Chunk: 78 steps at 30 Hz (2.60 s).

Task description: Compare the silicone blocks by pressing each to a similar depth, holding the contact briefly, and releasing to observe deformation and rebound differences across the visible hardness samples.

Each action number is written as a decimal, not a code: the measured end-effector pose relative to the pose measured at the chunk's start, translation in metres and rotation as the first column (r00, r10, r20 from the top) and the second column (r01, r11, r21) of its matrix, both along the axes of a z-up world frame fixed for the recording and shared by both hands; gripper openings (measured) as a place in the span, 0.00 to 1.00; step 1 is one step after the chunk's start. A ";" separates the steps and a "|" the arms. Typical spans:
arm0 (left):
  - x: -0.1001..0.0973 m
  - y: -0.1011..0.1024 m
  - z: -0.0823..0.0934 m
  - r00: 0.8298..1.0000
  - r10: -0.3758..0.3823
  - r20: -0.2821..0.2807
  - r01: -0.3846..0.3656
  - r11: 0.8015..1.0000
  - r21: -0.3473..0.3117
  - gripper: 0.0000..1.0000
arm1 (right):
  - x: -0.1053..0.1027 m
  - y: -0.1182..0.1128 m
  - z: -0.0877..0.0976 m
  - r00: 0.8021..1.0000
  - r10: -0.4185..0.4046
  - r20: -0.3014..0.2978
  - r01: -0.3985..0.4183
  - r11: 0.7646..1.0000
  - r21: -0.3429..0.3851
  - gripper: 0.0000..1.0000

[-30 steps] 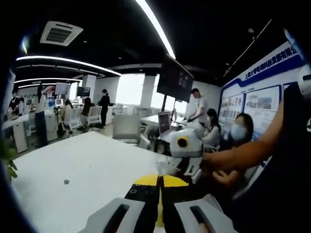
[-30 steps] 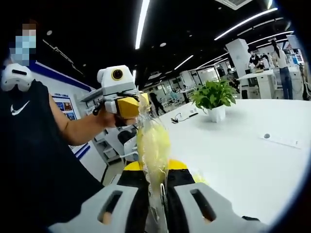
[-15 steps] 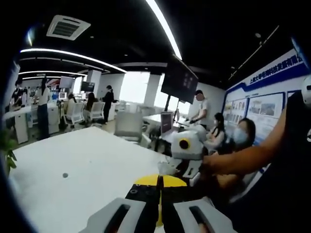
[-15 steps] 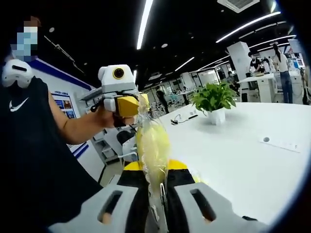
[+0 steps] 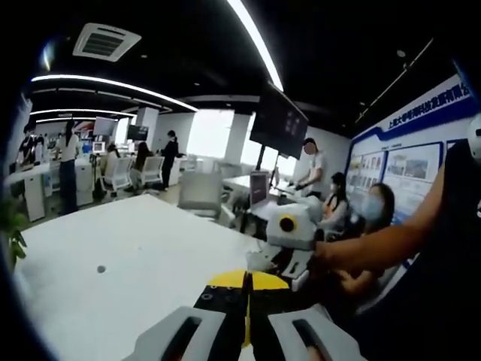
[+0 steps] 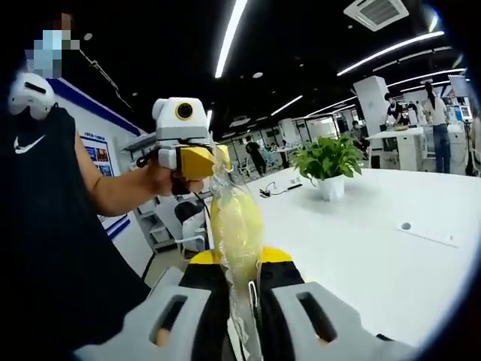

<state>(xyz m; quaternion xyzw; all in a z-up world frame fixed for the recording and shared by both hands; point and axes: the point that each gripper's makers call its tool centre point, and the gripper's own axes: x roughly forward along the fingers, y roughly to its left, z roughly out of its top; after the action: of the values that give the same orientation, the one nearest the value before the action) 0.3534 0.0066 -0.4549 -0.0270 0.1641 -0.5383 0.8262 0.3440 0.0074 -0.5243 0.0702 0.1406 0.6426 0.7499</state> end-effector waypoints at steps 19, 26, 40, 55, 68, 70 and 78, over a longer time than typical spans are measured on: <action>-0.003 -0.011 0.007 1.000 -0.010 -0.027 0.010 1.000 -0.026 0.00 | -0.004 -0.013 0.007 1.000 0.016 0.001 -0.016 1.000 -0.012 0.02; -0.002 -0.019 0.009 1.000 -0.010 -0.015 0.009 1.000 -0.027 0.00 | -0.001 -0.018 0.007 0.999 -0.025 -0.036 0.026 1.000 0.010 0.04; -0.003 -0.024 0.011 1.000 -0.007 -0.015 0.007 0.999 -0.031 0.00 | 0.003 -0.022 0.009 0.997 -0.066 0.033 0.065 0.998 0.005 0.12; -0.002 -0.024 0.010 0.999 -0.003 -0.041 0.001 0.999 -0.050 0.00 | 0.033 -0.040 -0.002 0.965 -0.261 0.009 0.261 0.965 -0.002 0.96; 0.001 -0.027 0.015 0.999 0.001 -0.051 -0.004 0.998 -0.062 0.00 | 0.040 -0.049 -0.004 0.950 -0.309 0.039 0.310 0.950 -0.027 0.96; 0.004 -0.027 0.014 0.998 0.014 -0.056 -0.018 0.998 -0.065 0.00 | 0.041 -0.055 -0.005 0.943 -0.329 0.048 0.330 0.943 -0.029 0.96; 0.014 -0.027 0.005 0.996 0.040 -0.083 -0.045 0.997 -0.060 0.00 | 0.043 -0.079 -0.010 0.925 -0.379 0.037 0.380 0.925 -0.020 0.96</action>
<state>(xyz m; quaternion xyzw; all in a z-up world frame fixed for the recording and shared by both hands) 0.3678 -0.0206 -0.4497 -0.0781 0.1807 -0.5237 0.8288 0.3869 -0.0718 -0.5340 0.0755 0.1207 0.4845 0.8631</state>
